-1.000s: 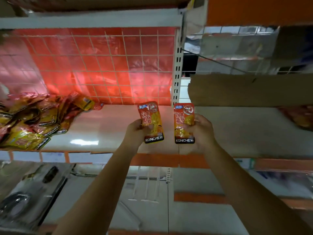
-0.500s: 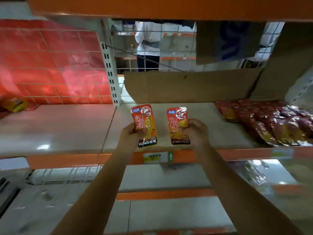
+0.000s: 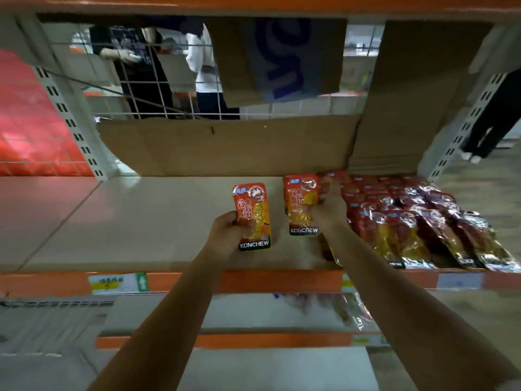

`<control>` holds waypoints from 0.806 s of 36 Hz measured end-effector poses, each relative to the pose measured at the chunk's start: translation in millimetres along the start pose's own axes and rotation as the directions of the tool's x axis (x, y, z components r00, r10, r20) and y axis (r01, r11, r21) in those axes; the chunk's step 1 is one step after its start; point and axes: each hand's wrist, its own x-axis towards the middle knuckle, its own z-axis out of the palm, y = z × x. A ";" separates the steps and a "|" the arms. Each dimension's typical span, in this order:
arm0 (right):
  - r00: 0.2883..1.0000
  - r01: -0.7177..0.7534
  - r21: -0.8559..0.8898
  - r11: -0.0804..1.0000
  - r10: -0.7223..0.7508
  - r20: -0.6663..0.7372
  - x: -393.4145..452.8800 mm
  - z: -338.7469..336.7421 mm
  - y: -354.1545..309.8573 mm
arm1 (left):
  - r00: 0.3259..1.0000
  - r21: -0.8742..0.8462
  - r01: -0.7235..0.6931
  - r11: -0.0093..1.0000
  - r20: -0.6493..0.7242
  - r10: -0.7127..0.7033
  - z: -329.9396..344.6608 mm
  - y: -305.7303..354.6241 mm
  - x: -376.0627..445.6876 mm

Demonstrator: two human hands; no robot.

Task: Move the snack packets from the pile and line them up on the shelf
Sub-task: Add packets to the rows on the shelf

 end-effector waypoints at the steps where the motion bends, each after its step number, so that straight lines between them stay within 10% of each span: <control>1: 1.000 0.011 -0.015 1.000 -0.011 0.011 4.6 -1.0 1.6 | 1.000 0.014 0.003 1.000 -0.007 -0.003 3.1 0.1 1.4; 18: 0.957 0.282 -0.716 0.639 -0.139 0.253 35.6 5.5 17.6 | 0.993 0.027 -0.007 1.000 -0.119 0.010 21.8 -2.9 7.5; 29: 0.949 0.315 -0.715 0.624 -0.188 0.253 24.9 -33.2 15.4 | 0.996 0.093 -0.069 0.993 -0.046 0.073 47.7 -2.6 11.8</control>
